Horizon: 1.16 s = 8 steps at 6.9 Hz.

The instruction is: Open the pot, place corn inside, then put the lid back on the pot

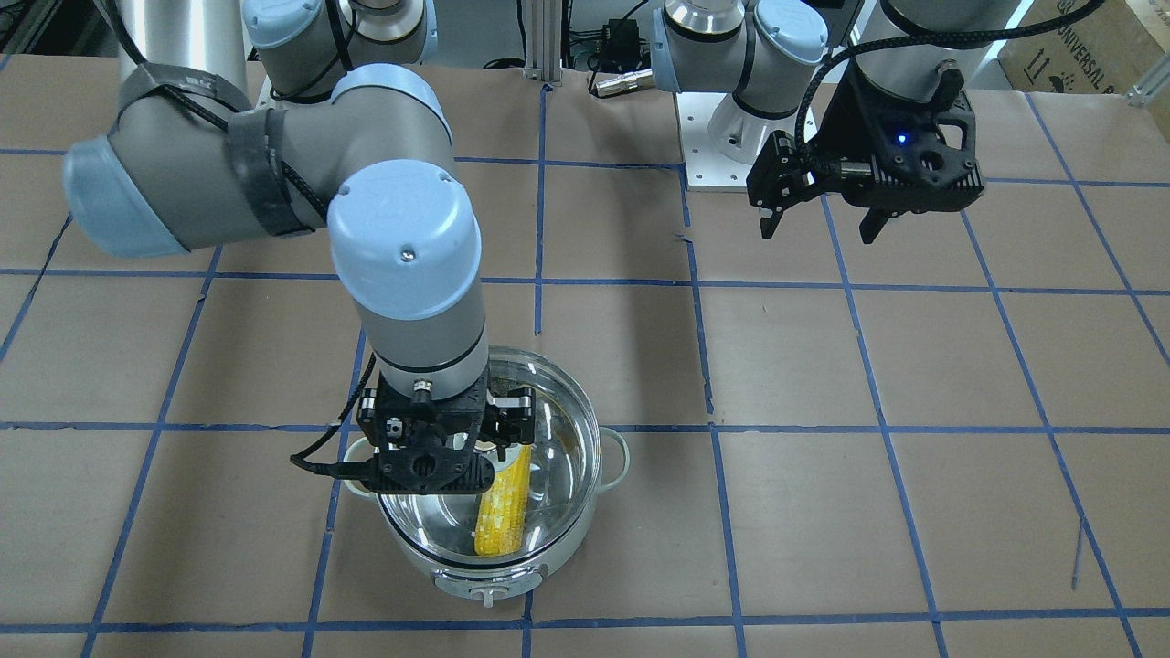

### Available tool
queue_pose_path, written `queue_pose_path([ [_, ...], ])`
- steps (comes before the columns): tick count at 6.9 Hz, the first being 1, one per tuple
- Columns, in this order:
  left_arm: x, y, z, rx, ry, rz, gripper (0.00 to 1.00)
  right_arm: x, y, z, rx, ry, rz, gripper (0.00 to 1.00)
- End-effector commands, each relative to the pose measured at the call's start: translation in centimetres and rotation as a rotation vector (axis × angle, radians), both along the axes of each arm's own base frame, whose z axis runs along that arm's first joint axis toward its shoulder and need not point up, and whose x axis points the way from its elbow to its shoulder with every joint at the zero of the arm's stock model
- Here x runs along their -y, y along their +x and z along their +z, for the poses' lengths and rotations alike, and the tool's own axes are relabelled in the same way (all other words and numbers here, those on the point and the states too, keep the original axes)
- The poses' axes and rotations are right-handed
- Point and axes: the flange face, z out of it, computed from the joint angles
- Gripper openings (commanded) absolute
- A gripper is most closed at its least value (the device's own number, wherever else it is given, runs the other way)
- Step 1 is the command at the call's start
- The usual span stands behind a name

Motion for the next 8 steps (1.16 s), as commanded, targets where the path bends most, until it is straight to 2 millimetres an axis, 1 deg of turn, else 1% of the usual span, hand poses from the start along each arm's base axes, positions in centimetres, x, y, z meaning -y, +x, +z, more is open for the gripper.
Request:
queue_pose_path([
  [1,-0.1,0.0,0.1,0.001,-0.001,0.002,1.0,0.4,-5.2,5.2,0.011,-0.058,-0.027,1.0],
  [2,-0.1,0.1,0.4,0.006,0.0,0.003,1.0,-0.2,-8.0,6.9,0.002,-0.04,-0.068,1.0],
  [3,-0.1,0.1,0.5,0.006,0.002,0.003,1.0,-1.6,-11.5,8.9,-0.011,0.006,-0.124,1.0],
  [4,0.2,0.0,0.5,0.004,0.0,0.005,1.0,-2.0,-14.9,10.6,-0.008,-0.012,-0.171,1.0],
  [5,0.4,0.1,0.6,-0.003,-0.002,0.006,1.0,-3.5,-16.7,12.4,-0.001,-0.031,-0.159,1.0],
  [6,0.0,0.3,0.8,-0.003,-0.002,0.011,1.0,-5.7,-17.3,12.7,-0.003,-0.026,-0.129,1.0],
  [7,0.1,1.2,0.9,-0.007,0.003,0.029,1.0,-8.7,-17.0,12.6,-0.002,-0.018,-0.124,1.0],
  [8,0.1,1.6,1.0,-0.007,0.006,0.038,1.0,-11.6,-16.9,13.3,-0.003,-0.024,-0.119,1.0],
])
